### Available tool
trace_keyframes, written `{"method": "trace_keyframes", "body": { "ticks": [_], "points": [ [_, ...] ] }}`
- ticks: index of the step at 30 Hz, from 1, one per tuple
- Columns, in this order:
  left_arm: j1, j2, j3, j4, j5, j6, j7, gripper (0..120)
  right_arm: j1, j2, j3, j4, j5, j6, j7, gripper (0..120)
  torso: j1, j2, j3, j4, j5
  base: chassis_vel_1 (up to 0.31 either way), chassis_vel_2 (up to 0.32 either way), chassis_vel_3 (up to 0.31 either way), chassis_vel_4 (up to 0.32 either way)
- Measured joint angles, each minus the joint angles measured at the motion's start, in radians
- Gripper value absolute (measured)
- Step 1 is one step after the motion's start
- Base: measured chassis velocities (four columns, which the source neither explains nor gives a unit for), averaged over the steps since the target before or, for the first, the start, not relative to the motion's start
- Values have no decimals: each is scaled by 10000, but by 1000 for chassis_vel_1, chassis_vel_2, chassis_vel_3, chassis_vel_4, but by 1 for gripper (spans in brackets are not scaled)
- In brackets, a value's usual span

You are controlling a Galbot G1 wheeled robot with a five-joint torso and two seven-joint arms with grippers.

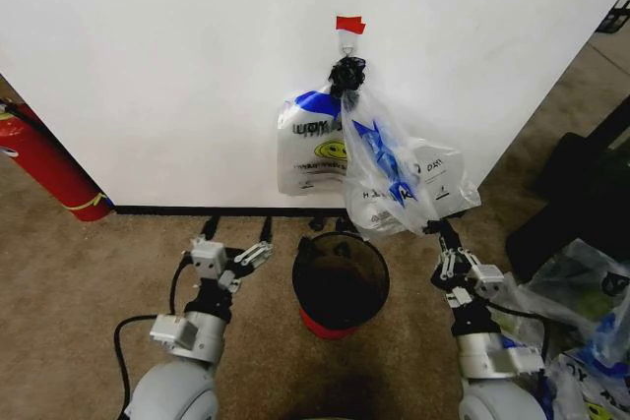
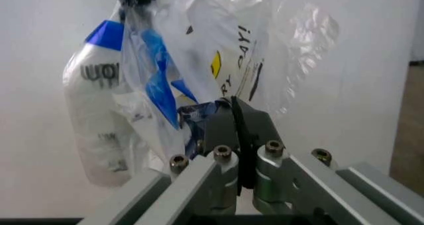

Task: Pick up the garbage bag from the wall and place it over the trash bin.

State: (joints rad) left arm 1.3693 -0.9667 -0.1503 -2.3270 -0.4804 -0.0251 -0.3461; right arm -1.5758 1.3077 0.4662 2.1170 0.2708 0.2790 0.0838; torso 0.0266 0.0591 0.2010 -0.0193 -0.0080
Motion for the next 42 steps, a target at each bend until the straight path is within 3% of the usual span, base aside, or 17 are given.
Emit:
{"method": "trace_keyframes", "body": {
  "ticks": [3, 6, 9, 11, 18, 19, 25, 31, 34, 42],
  "points": [
    [-719, 455, 568, -163, -947, 426, -73, 100, 186, 12, -29, -134, 73, -63, -6, 0, 0, 0, 0, 3, 1, 0, 0, 0, 0],
    [-2353, 1016, 1380, -231, -2452, 1177, -223, 100, 311, 24, -13, -238, 91, -74, -12, 0, 1, 0, 0, -3, 0, 0, 0, 0, 0],
    [-3991, 1219, 1990, -26, -4008, 1759, -469, 99, 173, 74, 15, -244, -3, -29, -67, 0, 1, 0, 0, -1, 2, 0, 0, 0, 0],
    [-4419, 1213, 2171, 140, -4341, 1869, -534, 98, 131, 95, 17, -249, -40, -4, -79, 0, 1, 0, 0, -1, 0, 0, 0, 0, 0],
    [-7339, 217, 2933, 1984, -6521, 2519, -1369, 94, -64, 280, 53, -250, -242, 133, -139, 0, 1, 0, 1, -1, 1, 0, 0, 0, 0],
    [-7339, 217, 2933, 1984, -6521, 2519, -1369, 94, -64, 280, 53, -250, -242, 133, -139, 0, 1, 0, 1, -1, 1, 0, 0, 0, 0],
    [-8825, -675, 3465, 2728, -8081, 2916, -2139, 76, -94, 311, 108, -285, -305, 174, -144, 0, 1, 0, 0, 1, 4, 0, 0, 0, 0],
    [-9557, -1073, 4260, 2946, -7977, 3363, -2285, 70, -41, 359, 135, -332, -354, 190, -144, 0, 1, 0, -1, 1, 1, 0, 0, 0, 0],
    [-9799, -1225, 4790, 3154, -7419, 3538, -2260, 66, -59, 399, 155, -337, -392, 216, -143, 0, 1, 0, -1, 2, 2, 0, 0, 0, 0],
    [-9921, -1662, 5103, 4120, -6183, 3474, -2120, 57, -139, 438, 188, -215, -403, 237, -137, 0, 1, 0, 0, 0, 1, 0, 0, 0, 0]
  ]
}}
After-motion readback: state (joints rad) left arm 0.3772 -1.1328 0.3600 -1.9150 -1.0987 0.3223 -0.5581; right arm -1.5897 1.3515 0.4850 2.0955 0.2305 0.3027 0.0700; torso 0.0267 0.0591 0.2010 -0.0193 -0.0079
